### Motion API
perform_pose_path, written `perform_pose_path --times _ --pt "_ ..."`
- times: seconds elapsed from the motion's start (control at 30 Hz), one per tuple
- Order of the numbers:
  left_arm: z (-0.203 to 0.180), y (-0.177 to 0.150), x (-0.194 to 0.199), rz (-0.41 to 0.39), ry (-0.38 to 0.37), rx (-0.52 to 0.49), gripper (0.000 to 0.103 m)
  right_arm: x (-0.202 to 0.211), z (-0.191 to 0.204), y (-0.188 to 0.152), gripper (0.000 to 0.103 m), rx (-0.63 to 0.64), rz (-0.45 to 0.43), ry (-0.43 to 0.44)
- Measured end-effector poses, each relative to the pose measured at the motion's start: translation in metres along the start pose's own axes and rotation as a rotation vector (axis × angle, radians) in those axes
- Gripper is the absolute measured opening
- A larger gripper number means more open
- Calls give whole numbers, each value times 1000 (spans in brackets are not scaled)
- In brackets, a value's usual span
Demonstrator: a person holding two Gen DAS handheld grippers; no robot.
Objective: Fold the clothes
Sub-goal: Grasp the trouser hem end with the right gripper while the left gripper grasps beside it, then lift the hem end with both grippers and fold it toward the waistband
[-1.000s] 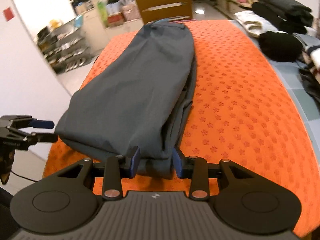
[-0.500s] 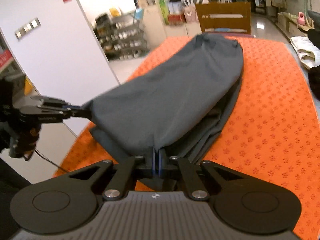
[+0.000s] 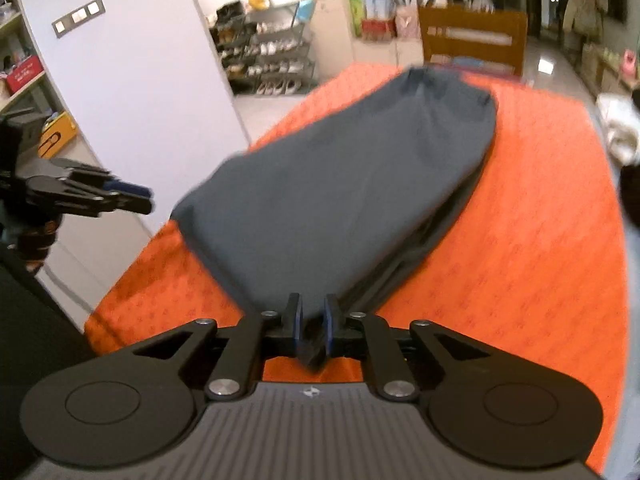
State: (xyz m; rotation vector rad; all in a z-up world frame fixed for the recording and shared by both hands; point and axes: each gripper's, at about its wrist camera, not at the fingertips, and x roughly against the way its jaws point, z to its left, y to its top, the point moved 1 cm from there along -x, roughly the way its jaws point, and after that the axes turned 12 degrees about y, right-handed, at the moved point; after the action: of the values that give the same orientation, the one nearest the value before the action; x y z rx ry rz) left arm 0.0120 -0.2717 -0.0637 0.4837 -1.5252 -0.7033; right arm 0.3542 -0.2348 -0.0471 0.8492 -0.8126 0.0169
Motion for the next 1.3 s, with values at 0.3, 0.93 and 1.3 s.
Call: perform_pose_path --times 0.3,0.93,1.3 --pt "-33 50 -52 -61 9 -9 30 -53 -16 45 23 42 -12 -42" --pt "7 23 -59 35 80 -61 43 -52 -8 17 34 109 21 -46" --pt "-32 15 -26 -86 19 -358 68 -101 76 5 62 508 139 42"
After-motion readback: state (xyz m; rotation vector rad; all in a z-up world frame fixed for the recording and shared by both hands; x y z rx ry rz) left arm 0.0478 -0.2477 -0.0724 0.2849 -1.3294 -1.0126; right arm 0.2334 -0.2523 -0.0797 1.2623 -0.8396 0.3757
